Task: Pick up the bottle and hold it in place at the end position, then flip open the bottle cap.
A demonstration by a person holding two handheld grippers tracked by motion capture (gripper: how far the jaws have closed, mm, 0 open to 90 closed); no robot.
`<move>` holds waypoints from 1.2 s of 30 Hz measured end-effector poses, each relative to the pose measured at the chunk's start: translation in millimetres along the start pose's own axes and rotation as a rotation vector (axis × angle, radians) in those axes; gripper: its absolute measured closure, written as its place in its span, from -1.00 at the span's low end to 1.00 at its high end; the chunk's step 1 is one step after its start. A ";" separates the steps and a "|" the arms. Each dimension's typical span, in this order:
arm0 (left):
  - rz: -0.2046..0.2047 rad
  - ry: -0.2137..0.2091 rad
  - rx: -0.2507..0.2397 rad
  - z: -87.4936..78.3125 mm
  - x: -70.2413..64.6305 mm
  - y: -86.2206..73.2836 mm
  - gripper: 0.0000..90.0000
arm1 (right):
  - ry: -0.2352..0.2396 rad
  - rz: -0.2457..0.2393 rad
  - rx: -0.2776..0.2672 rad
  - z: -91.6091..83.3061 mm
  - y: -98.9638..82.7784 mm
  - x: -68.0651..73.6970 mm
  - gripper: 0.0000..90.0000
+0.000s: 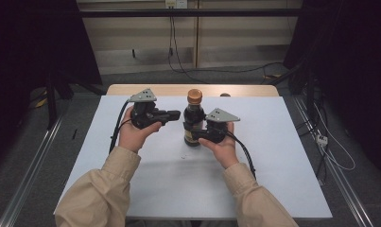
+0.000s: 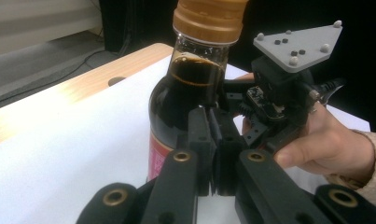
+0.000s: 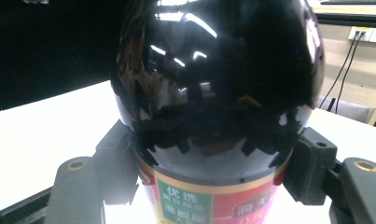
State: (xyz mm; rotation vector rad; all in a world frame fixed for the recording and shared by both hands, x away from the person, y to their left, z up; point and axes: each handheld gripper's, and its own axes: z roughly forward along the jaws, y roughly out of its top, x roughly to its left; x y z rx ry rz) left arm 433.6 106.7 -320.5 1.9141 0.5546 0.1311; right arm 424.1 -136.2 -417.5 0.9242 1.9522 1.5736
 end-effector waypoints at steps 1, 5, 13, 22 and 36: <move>0.002 0.002 -0.002 0.3 0.6 0.2 0.96 | 0.000 0.001 0.000 0.1 0.0 0.0 -0.32; -0.014 0.000 -0.002 1.0 2.0 1.7 0.97 | -0.001 0.003 0.004 0.0 0.2 -0.2 -0.32; -0.009 0.002 -0.005 1.1 0.3 4.8 0.97 | -0.002 0.003 0.004 0.1 0.2 0.1 -0.32; -0.008 0.003 0.007 2.6 0.3 10.9 1.00 | -0.002 0.002 0.003 0.1 0.0 0.2 -0.32; 0.027 0.011 0.015 7.5 -1.5 37.6 1.00 | -0.001 -0.004 0.012 -0.4 0.9 0.2 -0.31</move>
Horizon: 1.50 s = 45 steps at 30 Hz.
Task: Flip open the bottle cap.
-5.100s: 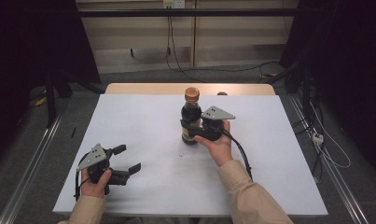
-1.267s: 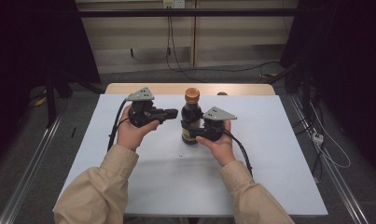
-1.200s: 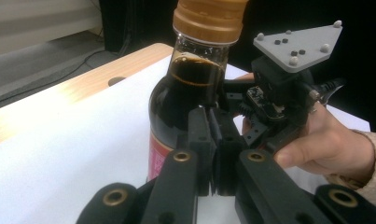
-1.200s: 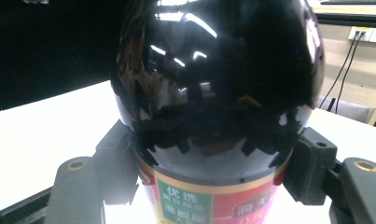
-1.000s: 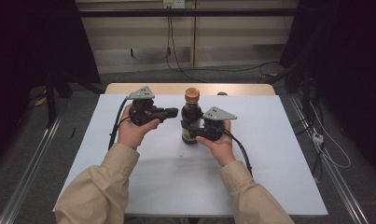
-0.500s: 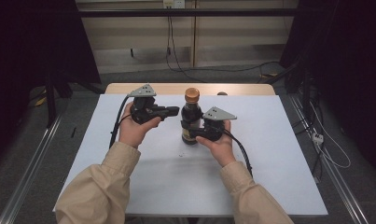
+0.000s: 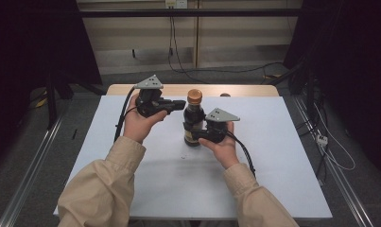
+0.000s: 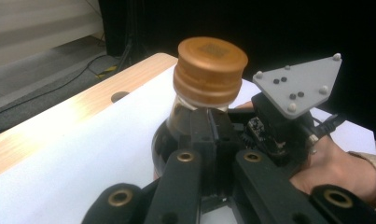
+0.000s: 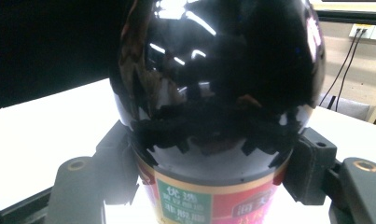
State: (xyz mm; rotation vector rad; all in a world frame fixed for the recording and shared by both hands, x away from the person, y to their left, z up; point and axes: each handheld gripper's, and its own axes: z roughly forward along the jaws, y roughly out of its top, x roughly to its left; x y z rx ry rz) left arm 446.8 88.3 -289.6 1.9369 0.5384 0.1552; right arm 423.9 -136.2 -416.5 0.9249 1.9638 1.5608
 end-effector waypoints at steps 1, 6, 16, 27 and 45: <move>-0.001 -0.003 -0.006 0.2 0.6 1.4 1.00 | 0.000 0.000 0.001 -0.1 0.1 0.0 -0.31; 0.005 -0.010 0.000 -0.5 3.2 7.4 1.00 | 0.000 0.001 0.005 -0.3 0.3 0.1 -0.31; 0.008 -0.028 0.007 3.6 2.2 12.9 1.00 | -0.001 0.004 0.006 0.5 0.2 0.5 -0.31; 0.023 0.026 0.038 4.2 0.1 21.2 1.00 | -0.009 0.008 0.020 0.7 1.4 0.2 -0.29; 0.032 0.023 0.075 4.4 -4.5 25.4 1.00 | -0.004 0.008 0.031 0.8 2.5 -0.1 -0.30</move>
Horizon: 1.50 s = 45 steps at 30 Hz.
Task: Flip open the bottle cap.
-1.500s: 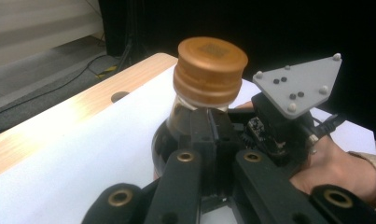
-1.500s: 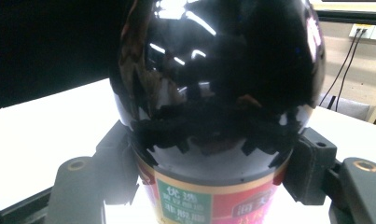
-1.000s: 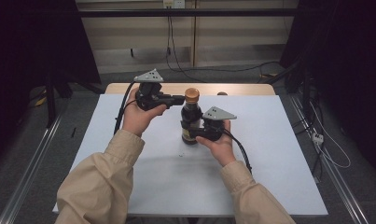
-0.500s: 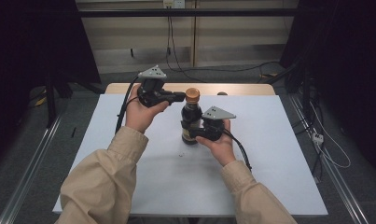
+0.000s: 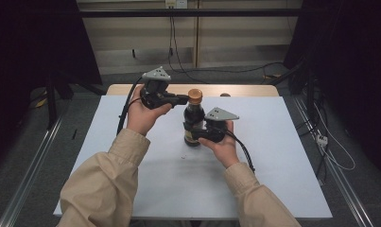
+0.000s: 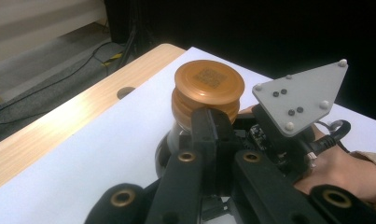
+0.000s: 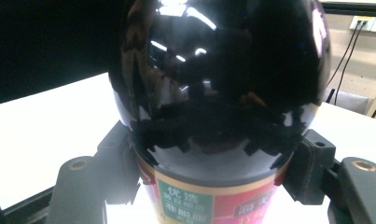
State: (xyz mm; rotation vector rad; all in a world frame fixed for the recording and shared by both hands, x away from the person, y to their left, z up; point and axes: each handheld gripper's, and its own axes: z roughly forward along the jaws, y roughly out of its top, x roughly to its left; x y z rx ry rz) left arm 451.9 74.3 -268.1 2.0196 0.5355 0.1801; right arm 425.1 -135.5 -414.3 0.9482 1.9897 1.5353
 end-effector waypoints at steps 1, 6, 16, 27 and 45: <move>-0.002 -0.001 -0.001 0.0 0.2 0.0 1.00 | -0.001 0.000 0.002 -0.1 0.1 0.1 -0.30; -0.004 -0.002 -0.008 1.2 -0.2 0.7 1.00 | -0.005 0.003 0.002 -0.2 -0.1 0.2 -0.29; -0.004 0.012 -0.006 4.4 -4.5 3.7 1.00 | -0.015 0.010 0.000 -1.1 -1.0 -0.4 -0.29; 0.010 -0.014 -0.163 -2.3 -16.3 22.8 1.00 | -0.008 -0.014 -0.004 1.4 -1.8 1.9 -0.29; -0.002 0.049 -0.024 -21.7 -6.0 19.7 1.00 | -0.017 -0.020 0.021 2.0 1.2 3.6 -0.30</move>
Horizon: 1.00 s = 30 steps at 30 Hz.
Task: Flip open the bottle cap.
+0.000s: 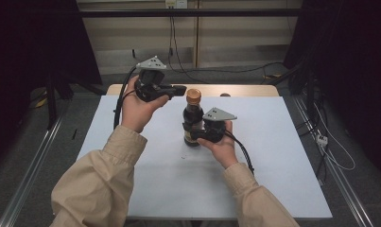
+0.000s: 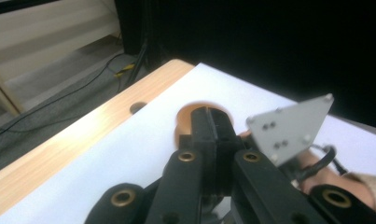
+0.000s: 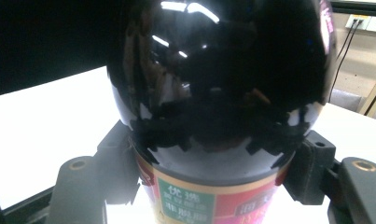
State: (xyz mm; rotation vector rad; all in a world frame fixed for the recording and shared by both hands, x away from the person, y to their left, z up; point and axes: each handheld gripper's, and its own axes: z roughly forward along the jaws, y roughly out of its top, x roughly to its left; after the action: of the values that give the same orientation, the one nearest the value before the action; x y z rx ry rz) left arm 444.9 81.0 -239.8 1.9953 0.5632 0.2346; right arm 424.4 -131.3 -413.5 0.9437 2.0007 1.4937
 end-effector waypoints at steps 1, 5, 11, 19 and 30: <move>-0.006 -0.001 0.000 0.4 1.2 -2.5 1.00 | -0.001 0.001 0.000 0.0 0.0 0.3 -0.30; -0.020 -0.006 0.029 7.1 4.2 -11.4 1.00 | -0.003 -0.002 0.000 0.3 0.0 0.9 -0.30; -0.034 -0.016 0.048 15.3 7.7 -19.7 1.00 | -0.001 -0.001 -0.001 0.2 -0.3 0.4 -0.30; -0.022 -0.017 0.080 19.2 6.0 -19.5 1.00 | -0.001 0.001 -0.006 0.2 -1.0 0.4 -0.30; -0.023 -0.020 0.069 21.3 5.4 -14.5 1.00 | -0.003 0.011 -0.012 0.0 -1.9 -0.3 -0.30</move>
State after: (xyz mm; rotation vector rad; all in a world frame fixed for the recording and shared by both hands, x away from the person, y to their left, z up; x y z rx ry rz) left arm 453.8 72.4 -263.1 2.0543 0.5880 0.1834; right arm 424.2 -131.9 -415.4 0.9532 1.9854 1.5078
